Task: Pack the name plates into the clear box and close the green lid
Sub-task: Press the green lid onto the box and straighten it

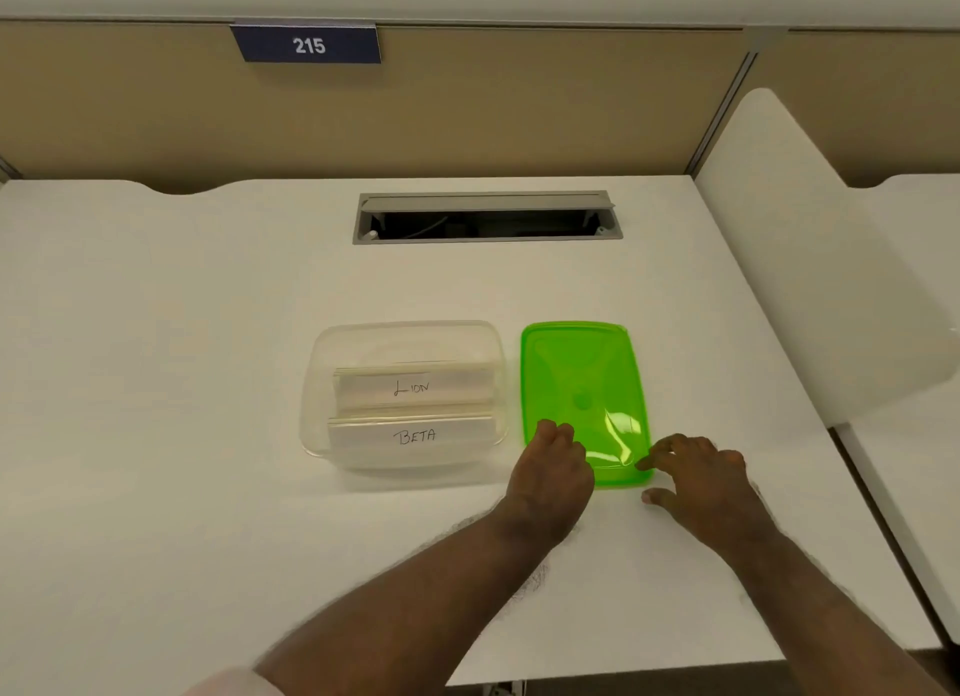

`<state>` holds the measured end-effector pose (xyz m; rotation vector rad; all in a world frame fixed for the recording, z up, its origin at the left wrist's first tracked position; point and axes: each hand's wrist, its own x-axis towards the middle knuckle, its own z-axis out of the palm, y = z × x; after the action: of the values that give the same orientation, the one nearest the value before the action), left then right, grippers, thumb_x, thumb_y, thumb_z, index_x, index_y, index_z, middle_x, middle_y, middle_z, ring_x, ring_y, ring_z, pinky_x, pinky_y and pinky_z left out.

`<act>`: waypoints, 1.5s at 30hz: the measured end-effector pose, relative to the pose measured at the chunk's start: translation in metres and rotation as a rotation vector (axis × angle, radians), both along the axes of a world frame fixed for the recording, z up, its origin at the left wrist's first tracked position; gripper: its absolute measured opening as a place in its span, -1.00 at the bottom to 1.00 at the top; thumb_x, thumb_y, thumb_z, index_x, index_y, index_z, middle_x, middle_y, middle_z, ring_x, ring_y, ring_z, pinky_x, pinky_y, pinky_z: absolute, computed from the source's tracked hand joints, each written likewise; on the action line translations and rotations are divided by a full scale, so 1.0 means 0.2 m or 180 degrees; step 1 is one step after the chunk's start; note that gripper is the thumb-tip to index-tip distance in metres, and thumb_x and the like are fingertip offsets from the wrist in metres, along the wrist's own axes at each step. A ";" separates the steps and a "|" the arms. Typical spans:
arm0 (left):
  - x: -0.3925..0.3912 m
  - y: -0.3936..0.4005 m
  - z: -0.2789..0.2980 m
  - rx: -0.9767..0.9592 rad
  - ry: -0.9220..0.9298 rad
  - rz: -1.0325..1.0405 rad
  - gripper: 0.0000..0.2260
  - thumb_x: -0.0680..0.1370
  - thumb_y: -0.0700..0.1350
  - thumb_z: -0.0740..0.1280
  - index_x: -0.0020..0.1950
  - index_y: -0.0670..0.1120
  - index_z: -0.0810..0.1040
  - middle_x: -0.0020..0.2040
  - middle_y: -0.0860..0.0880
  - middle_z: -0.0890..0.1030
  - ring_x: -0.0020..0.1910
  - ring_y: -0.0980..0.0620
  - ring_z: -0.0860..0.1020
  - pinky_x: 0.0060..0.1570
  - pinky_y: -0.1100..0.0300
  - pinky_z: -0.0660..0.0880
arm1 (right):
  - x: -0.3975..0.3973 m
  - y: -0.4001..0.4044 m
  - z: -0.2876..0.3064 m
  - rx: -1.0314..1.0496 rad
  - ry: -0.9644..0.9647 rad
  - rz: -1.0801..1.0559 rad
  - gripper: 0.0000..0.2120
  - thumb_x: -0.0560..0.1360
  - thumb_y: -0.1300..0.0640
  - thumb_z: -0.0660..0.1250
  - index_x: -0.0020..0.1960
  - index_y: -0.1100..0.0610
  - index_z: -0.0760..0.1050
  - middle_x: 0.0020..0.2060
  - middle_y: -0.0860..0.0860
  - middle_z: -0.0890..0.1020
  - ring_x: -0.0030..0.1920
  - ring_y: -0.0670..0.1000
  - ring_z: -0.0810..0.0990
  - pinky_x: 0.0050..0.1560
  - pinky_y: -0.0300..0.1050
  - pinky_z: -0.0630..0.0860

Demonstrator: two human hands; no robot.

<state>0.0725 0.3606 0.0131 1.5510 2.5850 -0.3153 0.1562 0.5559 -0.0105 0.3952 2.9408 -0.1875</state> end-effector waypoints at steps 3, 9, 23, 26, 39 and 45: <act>0.02 0.02 -0.04 -0.0051 -0.0101 0.0039 -0.87 0.46 -0.21 0.30 -0.06 -0.09 0.62 -0.06 -0.07 0.63 0.09 -0.14 0.47 0.21 0.00 0.34 | 0.01 -0.02 -0.03 0.0075 0.0155 0.0015 -0.75 0.26 -0.02 0.55 -0.07 -0.09 0.64 -0.02 -0.08 0.62 0.01 0.09 0.59 -0.08 0.00 0.38; 0.03 0.02 -0.05 -0.0126 -0.0186 0.0232 -0.90 0.42 -0.19 0.36 -0.08 -0.07 0.60 -0.10 -0.06 0.64 0.02 -0.12 0.52 0.17 0.02 0.38 | -0.01 -0.04 -0.04 0.0237 0.0446 0.0158 -0.79 0.17 0.08 0.62 -0.27 -0.04 0.63 -0.17 -0.03 0.62 -0.15 0.12 0.60 -0.22 0.00 0.42; -0.02 0.02 0.16 0.1482 0.0334 0.0649 -0.87 0.29 -0.19 0.44 -0.27 0.00 0.55 -0.37 0.03 0.55 -0.27 -0.06 0.53 -0.11 0.08 0.46 | -0.01 0.01 0.22 -0.0059 0.1846 0.0361 -0.85 0.48 -0.04 0.29 -0.03 -0.05 0.58 0.00 -0.04 0.58 -0.01 0.08 0.57 -0.04 0.05 0.40; -0.06 0.00 0.30 0.2064 0.0359 0.0926 -0.89 0.39 -0.08 0.46 -0.23 0.00 0.54 -0.36 0.04 0.57 -0.27 -0.07 0.51 -0.15 0.07 0.35 | -0.06 0.04 0.30 -0.0637 0.2484 0.0091 -0.74 0.53 0.02 0.26 0.21 -0.01 0.48 0.15 -0.09 0.50 0.13 0.01 0.51 0.13 -0.03 0.44; -0.40 -0.52 0.61 0.4034 -0.2353 0.2555 -0.95 0.48 -0.15 0.45 -0.15 -0.12 0.63 -0.21 -0.06 0.71 -0.21 0.04 0.64 -0.12 0.18 0.52 | -0.52 -0.21 0.44 -0.3166 0.1826 -0.1470 -0.51 0.59 0.10 0.23 0.49 0.08 0.23 0.32 0.06 0.49 0.12 -0.02 0.51 0.01 -0.22 0.46; -0.50 -0.89 0.44 0.4187 -0.3272 0.3366 -0.91 0.53 -0.15 0.38 -0.17 -0.06 0.64 -0.27 0.06 0.71 -0.32 0.20 0.59 -0.29 0.38 0.47 | -0.61 -0.40 0.36 -0.3126 0.1664 -0.1370 -0.63 0.50 0.22 0.36 0.30 0.17 0.48 0.11 0.14 0.63 -0.15 0.07 0.58 0.01 0.06 0.56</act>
<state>-0.0268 0.1827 0.1016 -0.0669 2.0842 1.8906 0.0342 0.4766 0.0618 0.8716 2.6669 -1.9051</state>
